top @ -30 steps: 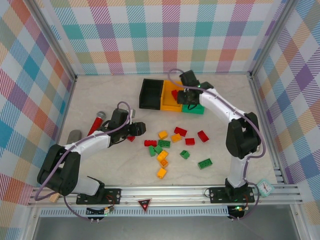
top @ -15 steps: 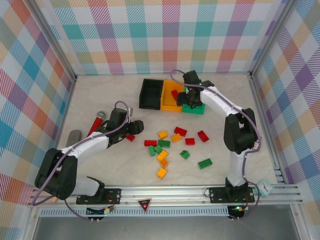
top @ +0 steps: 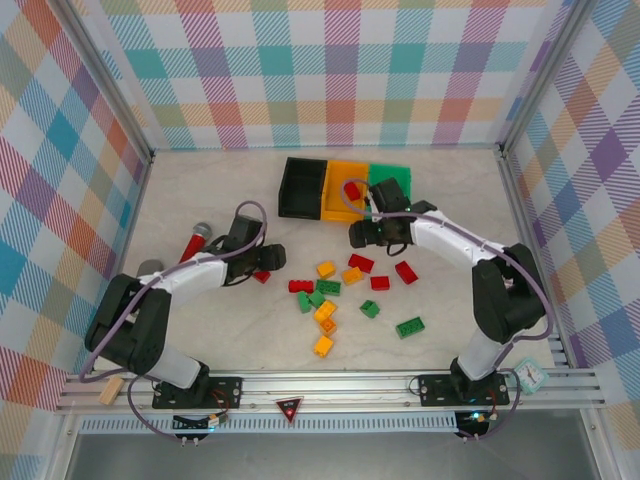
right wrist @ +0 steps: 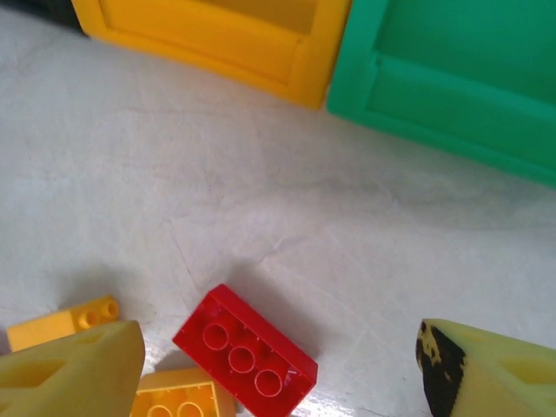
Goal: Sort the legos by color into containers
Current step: Pick up the lego from the center of the table.
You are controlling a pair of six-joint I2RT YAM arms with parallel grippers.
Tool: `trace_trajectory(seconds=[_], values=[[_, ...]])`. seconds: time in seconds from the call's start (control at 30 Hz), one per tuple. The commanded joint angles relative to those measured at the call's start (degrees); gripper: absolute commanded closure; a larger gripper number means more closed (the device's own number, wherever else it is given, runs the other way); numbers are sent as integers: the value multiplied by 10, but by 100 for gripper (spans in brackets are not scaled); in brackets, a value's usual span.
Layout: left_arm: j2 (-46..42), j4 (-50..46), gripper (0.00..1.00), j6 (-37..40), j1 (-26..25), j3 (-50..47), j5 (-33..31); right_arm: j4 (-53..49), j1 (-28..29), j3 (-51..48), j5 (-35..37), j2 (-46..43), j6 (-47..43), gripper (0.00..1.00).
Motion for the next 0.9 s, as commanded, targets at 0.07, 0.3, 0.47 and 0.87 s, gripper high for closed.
trace_trajectory(seconds=[0.07,0.3,0.47,0.87], values=[[28,-56,35,12,5,60,-10,70,2,-54,28,-32,-41,18],[69,-156,35,-2,5,129,-27,170,2,-144,48,-85,-40,19],[119,-231,35,1,5,190,-38,224,2,-196,68,-124,-27,18],[182,-300,42,-25,0,254,-62,261,2,-256,83,-191,5,18]])
